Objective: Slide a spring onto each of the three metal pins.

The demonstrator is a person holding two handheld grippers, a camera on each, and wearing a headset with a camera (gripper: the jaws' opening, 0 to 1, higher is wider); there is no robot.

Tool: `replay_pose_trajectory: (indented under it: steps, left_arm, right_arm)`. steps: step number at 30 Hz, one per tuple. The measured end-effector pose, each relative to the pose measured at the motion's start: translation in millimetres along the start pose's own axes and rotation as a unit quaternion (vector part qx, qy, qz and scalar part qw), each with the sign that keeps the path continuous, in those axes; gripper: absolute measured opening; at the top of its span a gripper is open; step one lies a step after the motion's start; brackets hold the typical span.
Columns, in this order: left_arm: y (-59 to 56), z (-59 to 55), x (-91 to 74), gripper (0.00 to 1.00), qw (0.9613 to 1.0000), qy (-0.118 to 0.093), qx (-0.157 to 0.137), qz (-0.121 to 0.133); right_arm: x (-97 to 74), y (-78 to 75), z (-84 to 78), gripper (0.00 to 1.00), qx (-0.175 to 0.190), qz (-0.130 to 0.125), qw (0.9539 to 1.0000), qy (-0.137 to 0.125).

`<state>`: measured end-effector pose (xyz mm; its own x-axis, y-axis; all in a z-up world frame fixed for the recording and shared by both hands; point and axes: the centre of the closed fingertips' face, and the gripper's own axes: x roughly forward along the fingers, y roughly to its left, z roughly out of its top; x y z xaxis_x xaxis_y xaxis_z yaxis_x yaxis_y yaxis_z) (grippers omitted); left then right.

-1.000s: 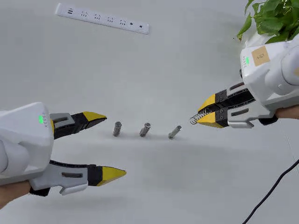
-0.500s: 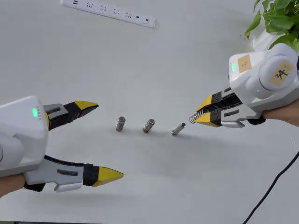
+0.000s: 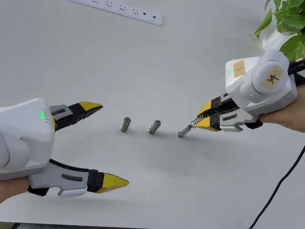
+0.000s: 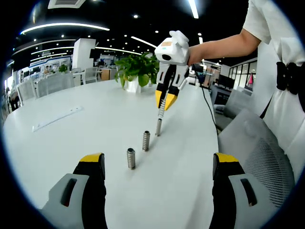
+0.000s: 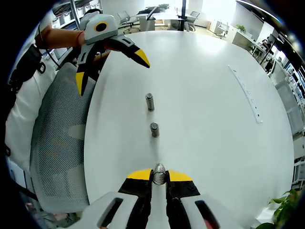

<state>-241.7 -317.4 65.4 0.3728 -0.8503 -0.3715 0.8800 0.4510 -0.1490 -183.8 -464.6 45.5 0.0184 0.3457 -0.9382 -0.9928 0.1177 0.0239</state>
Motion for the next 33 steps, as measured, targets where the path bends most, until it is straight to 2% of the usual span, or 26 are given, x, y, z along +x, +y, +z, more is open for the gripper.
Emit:
replay_pose_trajectory:
  steps: [33]
  left_arm:
    - [-3.0,0.7,6.2,0.92,0.9999,-0.005,-0.012,-0.008]
  right_arm:
    - [9.5,2.0,-0.6,0.07,-0.001,0.012,0.9999,0.008]
